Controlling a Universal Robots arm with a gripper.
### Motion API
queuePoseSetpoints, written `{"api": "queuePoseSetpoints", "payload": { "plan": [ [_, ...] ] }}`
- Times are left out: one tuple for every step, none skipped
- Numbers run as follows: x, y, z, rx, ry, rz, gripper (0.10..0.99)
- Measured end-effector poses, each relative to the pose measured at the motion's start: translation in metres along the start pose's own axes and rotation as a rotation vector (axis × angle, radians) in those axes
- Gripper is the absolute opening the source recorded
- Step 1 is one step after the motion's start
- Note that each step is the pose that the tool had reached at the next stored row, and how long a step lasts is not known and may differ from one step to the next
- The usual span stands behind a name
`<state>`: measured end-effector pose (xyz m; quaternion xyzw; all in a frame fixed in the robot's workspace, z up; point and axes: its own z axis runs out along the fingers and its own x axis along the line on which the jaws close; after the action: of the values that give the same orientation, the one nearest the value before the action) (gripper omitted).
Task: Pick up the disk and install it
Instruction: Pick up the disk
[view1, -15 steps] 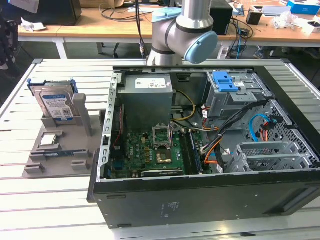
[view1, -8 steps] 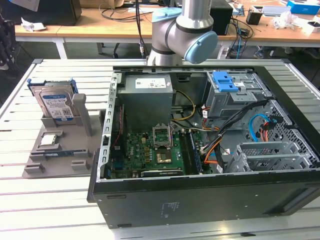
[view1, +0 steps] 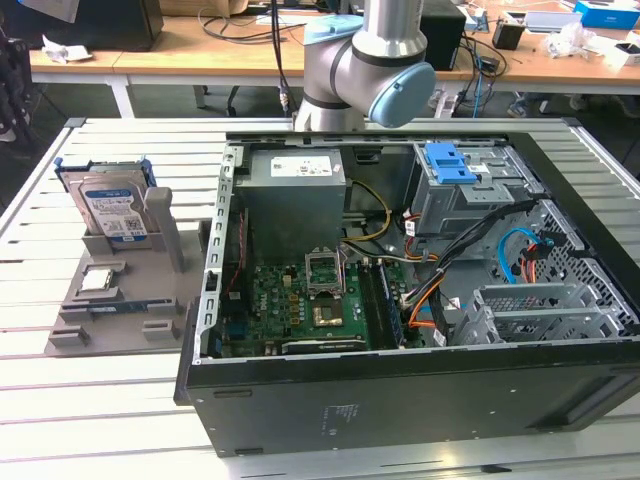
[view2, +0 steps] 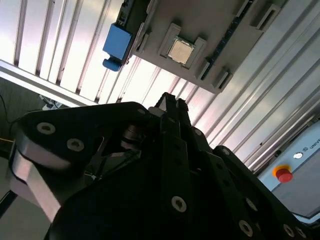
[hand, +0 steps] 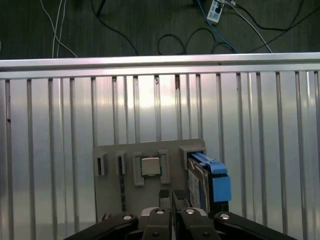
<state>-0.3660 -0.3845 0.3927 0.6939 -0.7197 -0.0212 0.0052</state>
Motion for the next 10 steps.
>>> {"api": "queuePoseSetpoints", "payload": {
  "plan": [
    [0.0, 0.0, 0.0, 0.0, -0.0001, 0.0, 0.231],
    [0.0, 0.0, 0.0, 0.0, 0.0, 0.0, 0.231],
    [0.0, 0.0, 0.0, 0.0, 0.0, -0.001, 0.294],
    [0.0, 0.0, 0.0, 0.0, 0.0, -0.001, 0.475],
    [-0.0004, -0.0002, 0.0001, 0.0, 0.0, -0.003, 0.537],
    [-0.0072, -0.0033, 0.0002, 0.0, 0.0003, -0.008, 0.537],
    [-0.0089, -0.0042, 0.0002, 0.0, 0.0004, -0.009, 0.537],
    [-0.0107, -0.0052, 0.0002, 0.0, 0.0004, -0.011, 0.537],
    [-0.0124, -0.0062, 0.0003, 0.0, 0.0005, -0.013, 0.537],
    [-0.0137, -0.0069, 0.0003, 0.0, 0.0005, -0.016, 0.537]
  ]
}}
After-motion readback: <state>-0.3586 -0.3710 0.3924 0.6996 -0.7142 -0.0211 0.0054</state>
